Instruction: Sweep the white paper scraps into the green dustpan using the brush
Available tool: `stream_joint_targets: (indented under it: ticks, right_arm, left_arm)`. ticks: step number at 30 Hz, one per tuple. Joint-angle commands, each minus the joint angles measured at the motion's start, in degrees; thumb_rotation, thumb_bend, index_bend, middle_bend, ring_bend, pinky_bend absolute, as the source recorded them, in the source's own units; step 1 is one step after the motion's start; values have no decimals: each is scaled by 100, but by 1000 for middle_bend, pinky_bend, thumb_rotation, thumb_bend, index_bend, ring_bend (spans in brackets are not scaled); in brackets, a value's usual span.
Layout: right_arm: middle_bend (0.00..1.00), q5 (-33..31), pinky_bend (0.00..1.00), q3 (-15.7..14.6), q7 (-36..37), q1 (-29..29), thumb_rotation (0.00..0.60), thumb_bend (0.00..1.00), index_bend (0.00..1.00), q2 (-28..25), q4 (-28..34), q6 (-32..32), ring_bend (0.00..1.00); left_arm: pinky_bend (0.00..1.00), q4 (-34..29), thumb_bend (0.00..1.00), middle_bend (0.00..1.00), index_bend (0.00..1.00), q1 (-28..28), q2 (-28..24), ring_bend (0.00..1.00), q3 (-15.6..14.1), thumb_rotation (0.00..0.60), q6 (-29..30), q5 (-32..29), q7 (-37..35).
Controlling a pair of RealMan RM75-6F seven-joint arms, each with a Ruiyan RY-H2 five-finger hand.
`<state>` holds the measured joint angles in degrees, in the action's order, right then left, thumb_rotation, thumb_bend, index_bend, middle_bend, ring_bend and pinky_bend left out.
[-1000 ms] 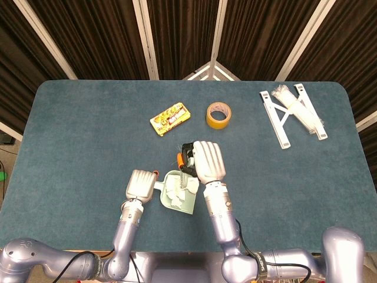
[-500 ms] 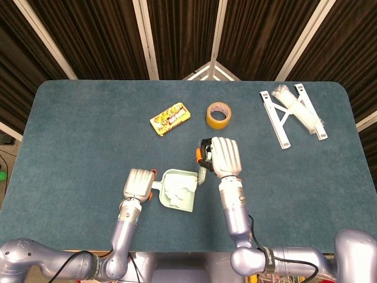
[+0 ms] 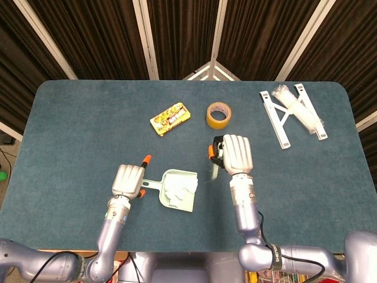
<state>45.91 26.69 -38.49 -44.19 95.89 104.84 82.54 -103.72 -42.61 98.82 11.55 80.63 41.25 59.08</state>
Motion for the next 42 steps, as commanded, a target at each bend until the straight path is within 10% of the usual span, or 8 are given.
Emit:
stream_joint_targets:
  ticks: [1, 20, 24, 29, 35, 42]
  right_arm:
    - [1000, 4, 950, -42, 29, 105, 600, 832, 848, -155, -77, 22, 1000]
    - [1000, 648, 950, -797, 286, 812, 600, 832, 847, -1059, -997, 73, 1000]
    - [934, 773, 877, -918, 229, 878, 600, 832, 712, -1116, -1178, 89, 963]
    - [568, 805, 621, -1166, 48, 955, 600, 772, 281, -1241, -1128, -111, 623]
    - [209, 414, 290, -1201, -239, 983, 600, 655, 22, -1289, -886, -300, 208]
    - [0, 243, 93, -1201, -330, 999, 600, 382, 0, -1353, -593, -393, 0]
  left_arm:
    - [1000, -336, 0, 952, 123, 119, -383, 977, 64, 600, 51, 134, -209]
    - [997, -1273, 0, 926, 160, 1054, -2488, 948, -203, 600, -45, 1301, -2024]
    - [958, -1240, 0, 866, 160, 1208, -2656, 888, -321, 600, -57, 1577, -2349]
    - [811, -1191, 0, 629, 124, 1340, -2766, 664, -433, 600, -75, 1842, -2613]
    - [472, -1132, 0, 266, 29, 1457, -2781, 317, -504, 600, -5, 2074, -2757]
    - [174, -1135, 0, 4, 0, 1596, -2787, 42, -510, 600, 82, 2316, -3025]
